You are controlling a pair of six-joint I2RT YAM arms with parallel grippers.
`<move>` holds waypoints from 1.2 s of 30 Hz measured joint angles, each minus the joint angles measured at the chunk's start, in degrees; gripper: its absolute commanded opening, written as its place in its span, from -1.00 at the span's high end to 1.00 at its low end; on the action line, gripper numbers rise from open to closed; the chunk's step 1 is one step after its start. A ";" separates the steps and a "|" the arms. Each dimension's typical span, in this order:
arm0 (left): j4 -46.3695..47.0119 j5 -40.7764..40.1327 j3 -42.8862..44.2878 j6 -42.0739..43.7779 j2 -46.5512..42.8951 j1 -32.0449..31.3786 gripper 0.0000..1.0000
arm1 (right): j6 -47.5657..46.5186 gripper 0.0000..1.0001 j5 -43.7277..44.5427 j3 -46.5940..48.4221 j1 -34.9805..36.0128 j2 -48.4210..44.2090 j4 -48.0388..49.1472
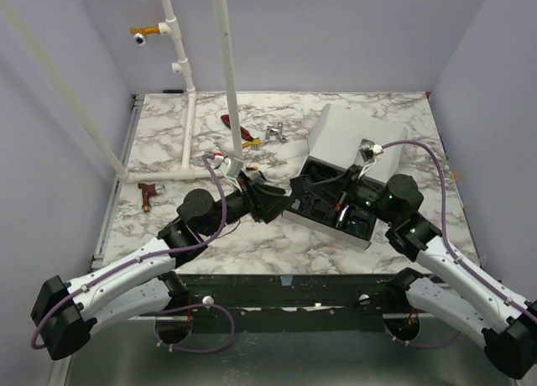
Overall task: Sort the hair-cutting tools
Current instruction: Pick up the haircut tool at the center of the board.
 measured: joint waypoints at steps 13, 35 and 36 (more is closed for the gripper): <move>0.92 1.86 0.52 -0.35 4.70 0.44 0.04 | 1.97 0.99 -2.71 -0.76 0.00 0.22 3.76; 3.87 5.97 2.43 -0.87 7.85 2.25 0.68 | 2.62 0.99 -6.03 -3.72 0.00 -0.63 7.37; 3.89 6.08 2.43 -0.94 7.89 2.25 0.74 | 2.62 0.99 -6.08 -3.87 0.00 -0.76 7.50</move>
